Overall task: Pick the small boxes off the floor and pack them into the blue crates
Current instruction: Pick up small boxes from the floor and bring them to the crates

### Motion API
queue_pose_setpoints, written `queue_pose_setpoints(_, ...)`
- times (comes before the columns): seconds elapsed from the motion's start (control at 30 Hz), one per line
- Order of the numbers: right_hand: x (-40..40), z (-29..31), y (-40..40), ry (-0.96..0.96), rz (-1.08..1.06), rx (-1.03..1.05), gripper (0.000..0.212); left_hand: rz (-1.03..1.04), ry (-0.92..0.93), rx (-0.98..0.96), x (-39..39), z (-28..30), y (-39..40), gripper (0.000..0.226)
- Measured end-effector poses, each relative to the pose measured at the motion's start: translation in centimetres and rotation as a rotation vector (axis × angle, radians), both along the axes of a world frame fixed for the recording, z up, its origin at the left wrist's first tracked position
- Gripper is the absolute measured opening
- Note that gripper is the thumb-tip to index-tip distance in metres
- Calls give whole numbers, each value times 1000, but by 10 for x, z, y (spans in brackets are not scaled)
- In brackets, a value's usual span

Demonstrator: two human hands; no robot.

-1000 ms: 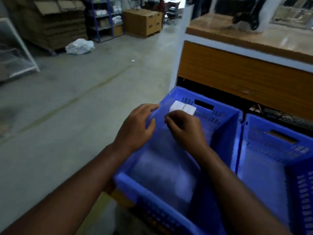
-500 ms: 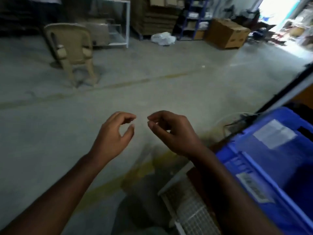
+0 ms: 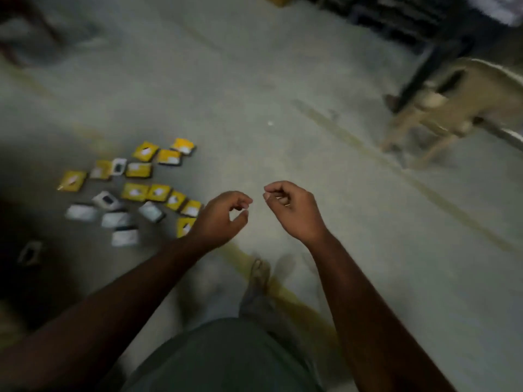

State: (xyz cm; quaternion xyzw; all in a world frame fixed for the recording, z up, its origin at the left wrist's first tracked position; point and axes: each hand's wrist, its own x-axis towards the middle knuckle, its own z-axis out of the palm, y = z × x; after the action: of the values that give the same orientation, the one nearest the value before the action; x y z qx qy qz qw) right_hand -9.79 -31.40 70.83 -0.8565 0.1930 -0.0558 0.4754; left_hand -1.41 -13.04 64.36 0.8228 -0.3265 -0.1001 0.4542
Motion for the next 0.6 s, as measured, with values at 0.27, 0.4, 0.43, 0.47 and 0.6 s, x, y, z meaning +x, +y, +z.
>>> queue_pose_setpoints(0.27,195,-89,60,191,537,4,12,513,284,230,68,-58,86,35)
queue_pose_setpoints(0.4,259,-114,96,287,717,-44,14,724,269,315,98,-61,122,30)
queue_pose_setpoints(0.43,271,-119,104,306,754,-68,14,781,268,337,100,-63,131,29)
queue_pose_setpoints(0.47,282,-123,113,328,782,-86,14,834,274,360,101,-64,138,29)
queue_pose_setpoints(0.6,324,-142,158,363,895,-115,17,888,346,466,110,-74,167,32)
